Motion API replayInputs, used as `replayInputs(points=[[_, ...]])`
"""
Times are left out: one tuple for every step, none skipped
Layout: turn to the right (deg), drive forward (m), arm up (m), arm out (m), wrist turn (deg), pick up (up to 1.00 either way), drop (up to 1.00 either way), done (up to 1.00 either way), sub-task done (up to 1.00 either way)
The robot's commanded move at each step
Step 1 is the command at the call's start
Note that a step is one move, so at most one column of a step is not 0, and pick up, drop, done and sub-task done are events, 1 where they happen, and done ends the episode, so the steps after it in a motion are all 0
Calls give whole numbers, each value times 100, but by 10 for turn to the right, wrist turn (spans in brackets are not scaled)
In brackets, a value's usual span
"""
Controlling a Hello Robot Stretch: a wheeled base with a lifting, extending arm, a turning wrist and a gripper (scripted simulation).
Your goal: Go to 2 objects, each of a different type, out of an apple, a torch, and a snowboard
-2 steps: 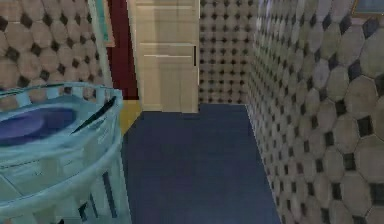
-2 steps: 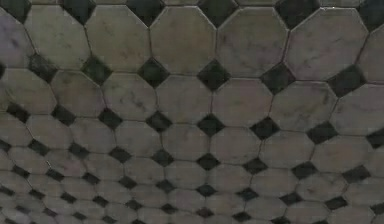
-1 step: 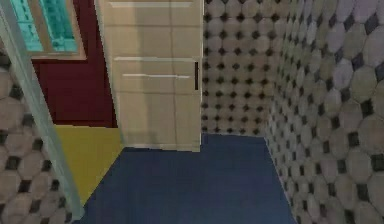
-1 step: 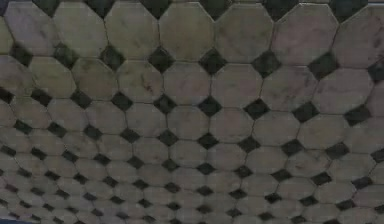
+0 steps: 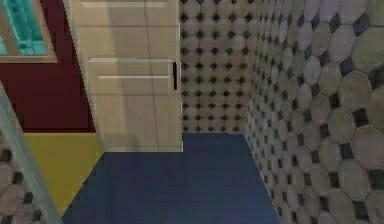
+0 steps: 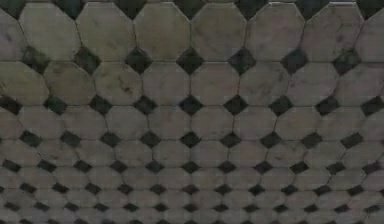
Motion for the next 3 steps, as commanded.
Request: replayInputs(points=[[0,20,0,0,0,0,0,0,0],[-240,0,0,0,0,0,0,0,0],[0,100,0,0,0,0,0,0,0]])
